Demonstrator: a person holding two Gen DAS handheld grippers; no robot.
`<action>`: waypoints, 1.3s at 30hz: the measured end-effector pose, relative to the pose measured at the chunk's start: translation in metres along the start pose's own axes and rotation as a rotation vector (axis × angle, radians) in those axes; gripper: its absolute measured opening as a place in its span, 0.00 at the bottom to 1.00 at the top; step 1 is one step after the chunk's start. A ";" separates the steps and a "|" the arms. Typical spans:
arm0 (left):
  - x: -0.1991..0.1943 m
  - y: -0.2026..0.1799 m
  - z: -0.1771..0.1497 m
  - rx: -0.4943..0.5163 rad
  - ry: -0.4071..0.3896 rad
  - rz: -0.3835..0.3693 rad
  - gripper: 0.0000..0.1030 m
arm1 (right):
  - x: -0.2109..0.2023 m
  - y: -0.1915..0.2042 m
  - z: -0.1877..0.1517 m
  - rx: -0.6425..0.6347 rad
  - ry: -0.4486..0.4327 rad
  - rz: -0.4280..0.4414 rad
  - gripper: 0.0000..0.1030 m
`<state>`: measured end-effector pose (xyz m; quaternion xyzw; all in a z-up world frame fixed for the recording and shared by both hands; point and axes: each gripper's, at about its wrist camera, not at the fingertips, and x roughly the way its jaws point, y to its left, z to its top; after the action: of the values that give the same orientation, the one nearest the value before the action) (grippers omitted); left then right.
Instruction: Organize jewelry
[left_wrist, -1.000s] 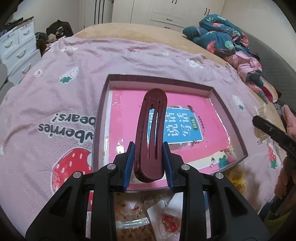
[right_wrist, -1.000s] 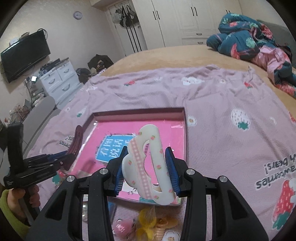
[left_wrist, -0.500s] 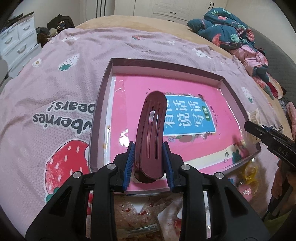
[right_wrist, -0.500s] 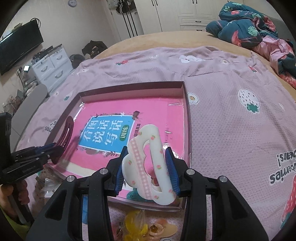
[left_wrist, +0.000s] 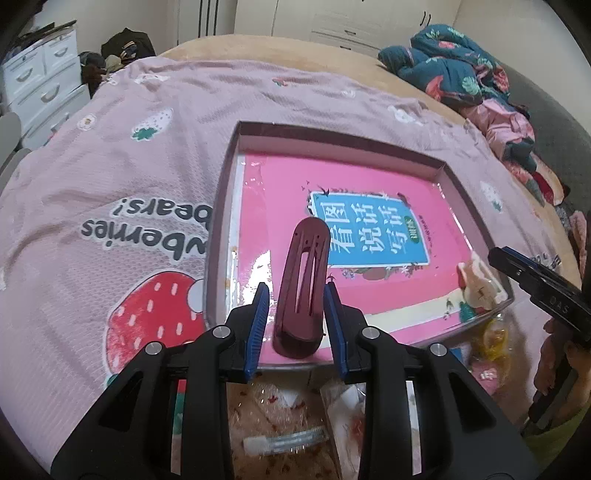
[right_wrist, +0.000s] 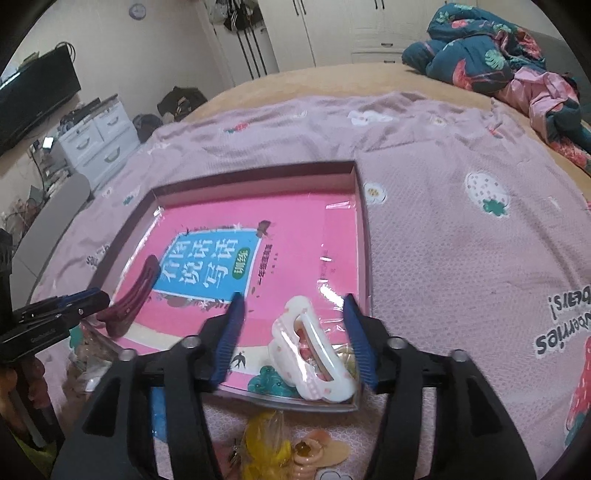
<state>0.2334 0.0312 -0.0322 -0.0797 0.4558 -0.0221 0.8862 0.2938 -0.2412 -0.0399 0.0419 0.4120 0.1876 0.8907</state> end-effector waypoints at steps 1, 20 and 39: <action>-0.005 0.000 0.000 -0.002 -0.009 -0.001 0.22 | -0.005 0.000 0.000 0.005 -0.013 0.000 0.60; -0.122 -0.011 -0.013 0.010 -0.229 -0.036 0.85 | -0.140 0.017 -0.013 -0.041 -0.311 -0.034 0.88; -0.166 -0.025 -0.058 0.055 -0.271 -0.056 0.91 | -0.194 0.058 -0.049 -0.113 -0.339 -0.004 0.91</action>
<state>0.0900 0.0185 0.0722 -0.0705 0.3289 -0.0483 0.9405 0.1255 -0.2630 0.0805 0.0220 0.2446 0.1991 0.9487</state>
